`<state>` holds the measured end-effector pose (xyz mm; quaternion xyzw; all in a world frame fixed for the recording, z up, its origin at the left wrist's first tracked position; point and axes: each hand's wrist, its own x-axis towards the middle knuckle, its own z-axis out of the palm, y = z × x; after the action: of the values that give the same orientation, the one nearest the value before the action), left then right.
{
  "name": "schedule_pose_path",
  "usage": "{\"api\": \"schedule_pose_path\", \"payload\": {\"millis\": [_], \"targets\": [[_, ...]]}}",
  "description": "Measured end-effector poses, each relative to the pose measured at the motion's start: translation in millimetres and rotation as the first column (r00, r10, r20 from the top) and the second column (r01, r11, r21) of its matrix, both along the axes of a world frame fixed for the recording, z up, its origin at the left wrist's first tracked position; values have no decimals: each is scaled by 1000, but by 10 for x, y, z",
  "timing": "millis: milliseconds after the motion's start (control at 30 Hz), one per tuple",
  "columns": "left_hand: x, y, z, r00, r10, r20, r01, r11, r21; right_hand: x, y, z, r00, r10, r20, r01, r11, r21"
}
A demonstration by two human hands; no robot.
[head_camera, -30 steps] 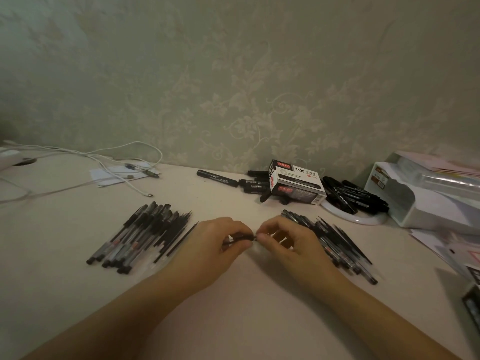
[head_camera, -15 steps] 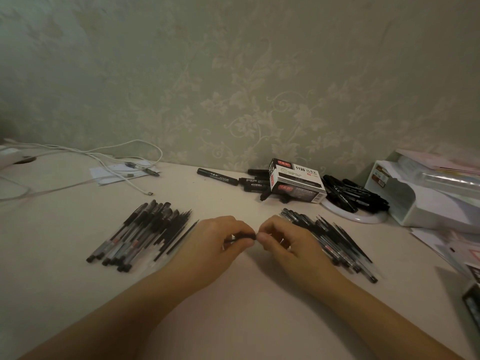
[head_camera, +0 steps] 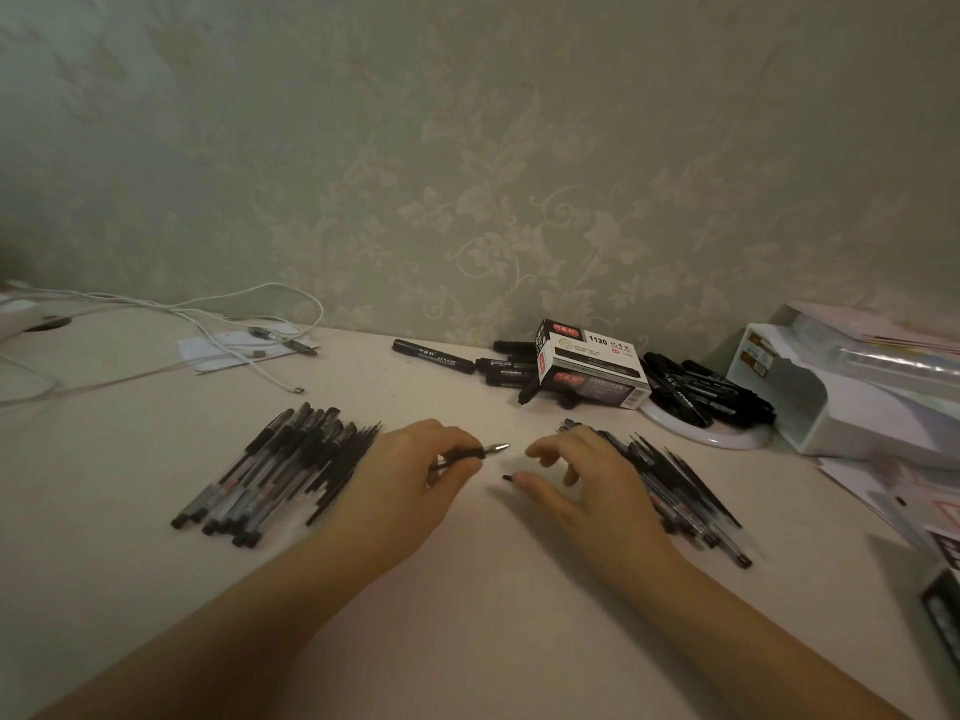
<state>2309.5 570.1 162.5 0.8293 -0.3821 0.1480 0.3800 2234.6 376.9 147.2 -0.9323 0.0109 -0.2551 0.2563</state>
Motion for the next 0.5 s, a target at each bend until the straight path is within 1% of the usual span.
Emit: {"api": "schedule_pose_path", "payload": {"millis": [67,133,200,267,367,500], "targets": [[44,26,-19,999,41,-27,-40,999,15,4,-23,-49,998,-38,-48,33,995,-99],[73,48,-35,998,57,-37,-55,998,44,8,-29,-79,995,-25,-92,14,992,-122],[86,61,-41,998,55,-38,-53,996,71,7,-26,-77,996,1,-94,-12,992,-122],[87,69,-37,998,40,-41,-36,995,91,6,-27,-64,997,7,-79,-13,997,-79],[78,71,-31,1000,0,-29,3,994,113,8,-33,-39,999,1,-34,1,998,61],[35,48,-18,999,-47,1,47,991,126,15,-8,-20,999,44,18,-46,996,75]]}}
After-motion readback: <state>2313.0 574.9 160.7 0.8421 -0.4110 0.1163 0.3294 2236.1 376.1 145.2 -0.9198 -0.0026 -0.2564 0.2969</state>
